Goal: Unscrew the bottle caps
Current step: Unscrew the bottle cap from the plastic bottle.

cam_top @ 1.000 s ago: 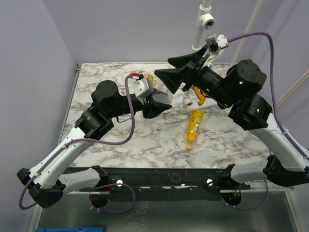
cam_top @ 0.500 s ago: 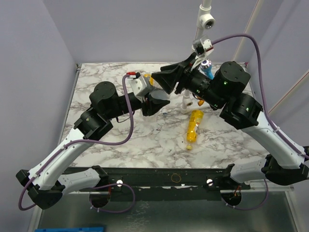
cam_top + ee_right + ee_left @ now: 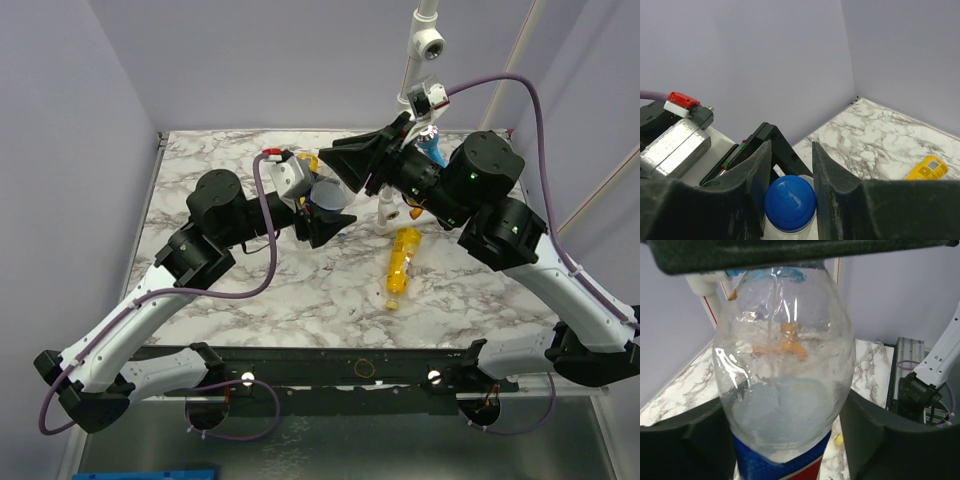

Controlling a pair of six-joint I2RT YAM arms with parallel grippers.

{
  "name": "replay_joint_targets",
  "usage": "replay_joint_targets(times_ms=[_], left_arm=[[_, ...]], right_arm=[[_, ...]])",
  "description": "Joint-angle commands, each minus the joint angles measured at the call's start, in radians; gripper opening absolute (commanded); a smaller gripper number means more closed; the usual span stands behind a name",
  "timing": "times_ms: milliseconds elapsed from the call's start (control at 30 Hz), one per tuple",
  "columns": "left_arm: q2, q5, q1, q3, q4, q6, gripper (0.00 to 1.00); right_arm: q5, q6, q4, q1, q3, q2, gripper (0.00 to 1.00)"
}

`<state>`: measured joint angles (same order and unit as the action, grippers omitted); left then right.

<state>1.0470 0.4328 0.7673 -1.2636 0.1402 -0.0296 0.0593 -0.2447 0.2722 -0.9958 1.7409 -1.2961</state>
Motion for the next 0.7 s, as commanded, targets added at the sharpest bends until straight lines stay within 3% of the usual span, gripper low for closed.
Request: replay_joint_targets(times_ms=[0,67,200,433,533,600,667], left_arm=[[0.005,0.072,-0.003,-0.052,-0.02,0.059,0.75],[0.017,0.074,-0.003,-0.075,-0.025,0.073,0.75],[0.022,0.098,-0.003,-0.089,-0.027,0.072,0.58],[0.029,0.129,-0.003,-0.113,-0.039,0.07,0.42],[0.03,0.121,-0.003,-0.125,-0.046,0.075,0.44],[0.031,0.109,-0.003,-0.133,-0.05,0.086,0.62],[0.03,0.114,-0.003,-0.135,-0.051,0.089,0.65]], right_arm=[[-0.046,0.007,-0.043,-0.003,-0.011,0.018,0.01],[-0.052,0.006,-0.044,-0.003,-0.015,0.014,0.01],[-0.053,0.01,-0.046,-0.004,-0.011,0.011,0.01],[-0.053,0.014,-0.033,-0.004,-0.001,-0.005,0.01],[-0.051,0.017,-0.025,-0.003,-0.003,-0.01,0.01],[-0.046,0.017,-0.028,-0.003,-0.008,-0.01,0.01],[-0.046,0.015,-0.03,-0.003,-0.008,-0.01,0.01]])
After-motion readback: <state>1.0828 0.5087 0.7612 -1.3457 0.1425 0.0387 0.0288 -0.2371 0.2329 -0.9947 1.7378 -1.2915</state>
